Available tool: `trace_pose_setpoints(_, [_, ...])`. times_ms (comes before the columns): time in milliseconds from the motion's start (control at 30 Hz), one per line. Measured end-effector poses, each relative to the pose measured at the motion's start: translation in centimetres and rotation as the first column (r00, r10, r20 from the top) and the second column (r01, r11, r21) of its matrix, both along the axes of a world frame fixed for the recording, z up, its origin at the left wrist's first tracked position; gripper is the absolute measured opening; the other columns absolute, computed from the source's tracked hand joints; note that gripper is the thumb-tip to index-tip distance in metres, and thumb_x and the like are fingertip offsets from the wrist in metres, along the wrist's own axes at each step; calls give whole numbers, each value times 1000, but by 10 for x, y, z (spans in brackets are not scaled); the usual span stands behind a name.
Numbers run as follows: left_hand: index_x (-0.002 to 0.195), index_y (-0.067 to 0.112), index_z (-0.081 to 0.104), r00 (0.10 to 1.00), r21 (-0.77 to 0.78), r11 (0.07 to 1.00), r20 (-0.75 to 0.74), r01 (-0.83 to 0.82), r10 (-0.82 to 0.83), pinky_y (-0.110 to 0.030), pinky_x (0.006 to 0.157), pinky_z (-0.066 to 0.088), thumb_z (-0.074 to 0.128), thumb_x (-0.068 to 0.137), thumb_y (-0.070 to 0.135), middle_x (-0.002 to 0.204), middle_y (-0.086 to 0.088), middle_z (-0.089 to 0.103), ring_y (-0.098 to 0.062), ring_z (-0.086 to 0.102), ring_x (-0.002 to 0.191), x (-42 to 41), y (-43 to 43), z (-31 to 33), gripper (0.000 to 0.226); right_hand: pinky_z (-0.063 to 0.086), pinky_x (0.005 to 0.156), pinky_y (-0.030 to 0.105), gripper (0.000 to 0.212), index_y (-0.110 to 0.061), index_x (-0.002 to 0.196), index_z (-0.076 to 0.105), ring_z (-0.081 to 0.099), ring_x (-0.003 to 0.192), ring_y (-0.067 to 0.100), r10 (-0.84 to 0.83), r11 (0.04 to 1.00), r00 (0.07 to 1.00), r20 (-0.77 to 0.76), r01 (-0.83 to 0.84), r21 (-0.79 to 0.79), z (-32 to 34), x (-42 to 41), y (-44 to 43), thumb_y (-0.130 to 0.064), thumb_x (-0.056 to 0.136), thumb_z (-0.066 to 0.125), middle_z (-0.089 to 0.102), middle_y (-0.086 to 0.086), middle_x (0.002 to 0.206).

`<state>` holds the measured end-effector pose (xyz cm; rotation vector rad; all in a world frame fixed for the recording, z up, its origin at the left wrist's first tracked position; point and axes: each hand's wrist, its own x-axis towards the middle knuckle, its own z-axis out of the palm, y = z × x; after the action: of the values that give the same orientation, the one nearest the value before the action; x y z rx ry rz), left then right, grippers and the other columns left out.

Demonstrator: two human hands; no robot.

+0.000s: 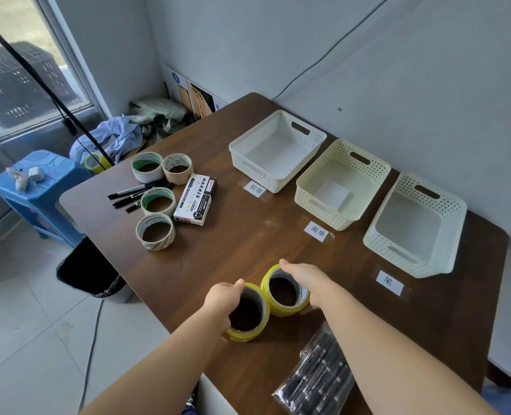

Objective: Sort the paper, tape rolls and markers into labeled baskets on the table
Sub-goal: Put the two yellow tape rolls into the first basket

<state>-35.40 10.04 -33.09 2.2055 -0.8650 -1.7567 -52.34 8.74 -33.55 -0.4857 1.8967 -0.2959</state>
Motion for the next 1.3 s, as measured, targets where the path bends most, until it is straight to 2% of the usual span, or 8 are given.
trace_pose_setpoints(167, [138,11,47,1000,-81,997,-7,0,-1,-35,93,44,48,97,38,132,-10,53,-27,50,120,4,-3,-3,49,36,108,43,60,-20,143,42,39,135,27,20,988,998,57,-11,-155,2,-4,4,-50,93,53,43,5,146])
trace_pose_setpoints(400, [131,18,58,992,-411,903,74,125,-103,-25,86,40,53,94,39,127,-2,61,-18,56,115,14,-22,12,43,38,102,40,53,-34,136,51,43,132,19,-12,901,994,109,58,-431,19,-1,-3,-53,88,59,49,-5,143])
trace_pose_setpoints(600, [131,19,57,995,-559,823,54,97,-80,-29,102,41,57,93,37,129,1,62,-15,55,120,18,-37,38,42,35,93,29,53,-37,136,50,45,123,7,-40,777,984,176,142,-613,46,7,-10,-52,87,61,49,-12,141])
trace_pose_setpoints(667, [132,20,56,995,-596,797,52,104,-91,-30,104,40,57,93,38,131,1,60,-15,54,121,19,-43,47,43,35,94,28,54,-37,135,51,44,129,8,-52,736,982,181,160,-657,54,9,-13,-54,85,62,49,-12,142])
trace_pose_setpoints(800, [133,22,56,992,-656,745,59,121,-110,-36,103,43,55,93,39,129,1,60,-23,56,120,23,-60,66,43,35,96,27,53,-39,134,52,42,132,9,-62,668,981,181,176,-723,74,14,-24,-54,84,63,49,-13,142])
trace_pose_setpoints(1033, [132,20,56,990,-737,670,-15,86,-143,-31,104,40,57,93,35,130,4,57,-14,53,121,31,-101,94,42,38,101,26,52,-37,134,52,43,131,9,-103,576,989,106,146,-804,104,25,-55,-53,85,63,50,-12,141])
trace_pose_setpoints(1167, [133,17,56,981,-765,635,-24,105,-191,-22,90,38,56,94,32,130,1,59,-11,55,112,40,-129,105,42,36,102,25,51,-36,135,51,41,132,8,-148,542,985,89,156,-826,115,36,-74,-50,87,62,48,-13,142])
trace_pose_setpoints(1300, [132,19,57,969,-770,626,-41,126,-246,-24,90,40,57,94,34,132,-1,58,-14,56,113,47,-163,110,41,36,103,27,49,-39,133,52,42,132,8,-199,522,977,78,173,-835,123,46,-94,-51,86,63,48,-13,141])
